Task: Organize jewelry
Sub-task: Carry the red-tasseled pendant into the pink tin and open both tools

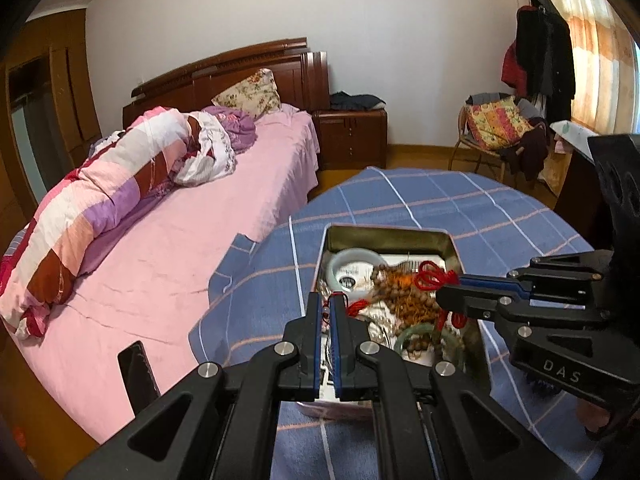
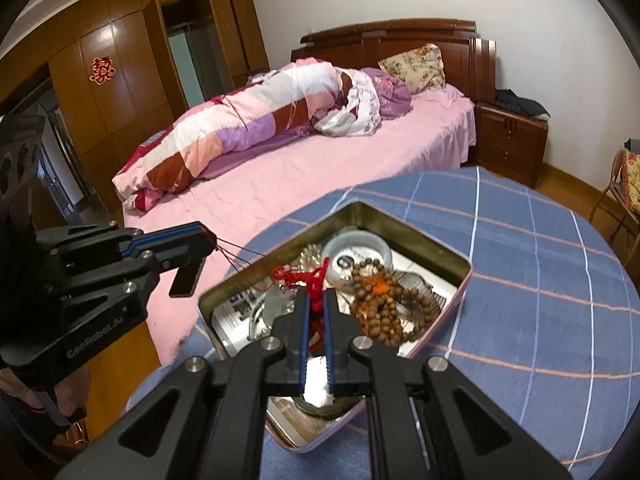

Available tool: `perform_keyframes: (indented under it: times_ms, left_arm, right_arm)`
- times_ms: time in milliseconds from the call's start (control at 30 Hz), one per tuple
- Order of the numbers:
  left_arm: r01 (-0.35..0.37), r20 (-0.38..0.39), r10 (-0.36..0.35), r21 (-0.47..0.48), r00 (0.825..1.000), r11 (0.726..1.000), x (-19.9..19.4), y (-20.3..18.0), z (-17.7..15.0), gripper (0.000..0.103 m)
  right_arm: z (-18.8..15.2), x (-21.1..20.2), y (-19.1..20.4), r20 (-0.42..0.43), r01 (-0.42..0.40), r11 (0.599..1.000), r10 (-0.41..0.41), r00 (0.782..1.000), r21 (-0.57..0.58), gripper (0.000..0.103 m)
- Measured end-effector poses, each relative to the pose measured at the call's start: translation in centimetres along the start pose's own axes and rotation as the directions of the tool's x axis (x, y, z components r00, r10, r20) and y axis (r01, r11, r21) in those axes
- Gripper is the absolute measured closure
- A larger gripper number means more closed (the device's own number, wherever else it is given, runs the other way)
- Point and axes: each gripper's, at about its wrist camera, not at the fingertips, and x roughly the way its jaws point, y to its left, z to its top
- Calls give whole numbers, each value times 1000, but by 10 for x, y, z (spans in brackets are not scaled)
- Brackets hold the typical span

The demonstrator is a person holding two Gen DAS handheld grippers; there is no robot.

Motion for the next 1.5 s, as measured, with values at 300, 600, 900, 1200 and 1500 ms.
perform_keyframes:
  times_ms: [300, 600, 900, 1200, 1500]
  left_arm:
    - [13, -35, -13, 6, 999, 1000, 8, -2, -10, 100]
    - [21, -64, -20, 13, 998, 1000, 16, -4, -18, 100]
    - [28, -87, -27, 10, 996, 1000, 23, -7, -21, 99]
    - [-8, -61, 8, -8, 998, 1000, 19, -4, -22, 30]
    - [-31, -66, 29, -20, 997, 999, 20, 2, -20, 30]
  right_arm:
    - [-12, 2, -1, -27, 4, 1000, -4, 1000, 2, 94]
    - [-22, 10, 0, -70, 9, 1000, -9, 997, 4, 94]
    - [-28, 11, -3, -78, 37, 999, -36, 996, 8, 53]
    - [-27, 4, -4, -58, 50, 999, -49, 997, 12, 44]
    - [-31, -8, -11, -38, 87, 996, -86, 996, 13, 33]
